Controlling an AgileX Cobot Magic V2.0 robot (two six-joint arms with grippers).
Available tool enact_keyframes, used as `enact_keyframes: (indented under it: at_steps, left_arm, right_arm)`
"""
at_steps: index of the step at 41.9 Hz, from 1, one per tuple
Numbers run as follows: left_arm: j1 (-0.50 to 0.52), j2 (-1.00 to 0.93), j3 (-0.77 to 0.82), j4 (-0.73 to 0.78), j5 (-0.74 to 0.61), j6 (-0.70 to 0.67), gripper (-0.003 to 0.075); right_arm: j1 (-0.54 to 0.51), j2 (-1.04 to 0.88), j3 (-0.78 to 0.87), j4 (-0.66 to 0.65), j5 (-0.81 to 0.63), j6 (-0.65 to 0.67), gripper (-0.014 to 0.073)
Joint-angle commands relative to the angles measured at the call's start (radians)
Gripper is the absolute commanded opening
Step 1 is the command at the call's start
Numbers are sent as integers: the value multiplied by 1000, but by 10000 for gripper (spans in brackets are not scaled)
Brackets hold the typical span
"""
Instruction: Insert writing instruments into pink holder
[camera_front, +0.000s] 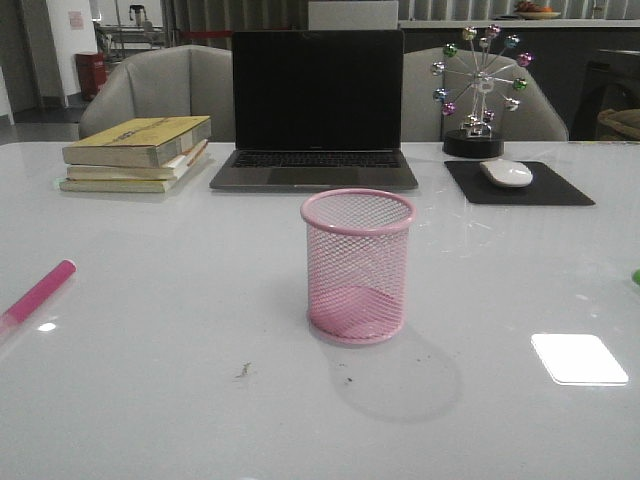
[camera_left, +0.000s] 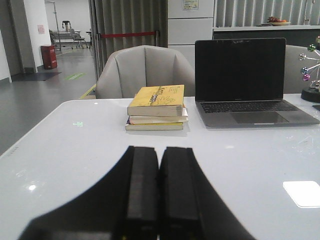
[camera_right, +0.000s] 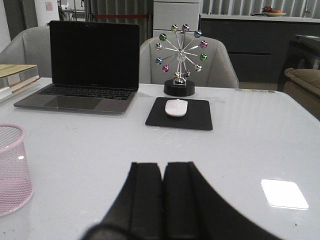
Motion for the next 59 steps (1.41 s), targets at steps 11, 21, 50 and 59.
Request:
enact_keyframes:
  at_steps: [11,21,50,59]
  left_arm:
    - [-4,-20,6,0,-88,-5,100]
    - [-4,-20,6,0,-88,-5,100]
    - [-4,14,-327,-64,-7,-11,100]
    - [-4,189,-634,-64,255,-11,100]
  right_arm:
    - [0,-19,-4,-1,-93,-7,69]
    - [0,-19,-4,-1,-93,-7,69]
    - [0,19,-387,6,49,-7,69]
    - [0,200,-678,6,290,-7,69]
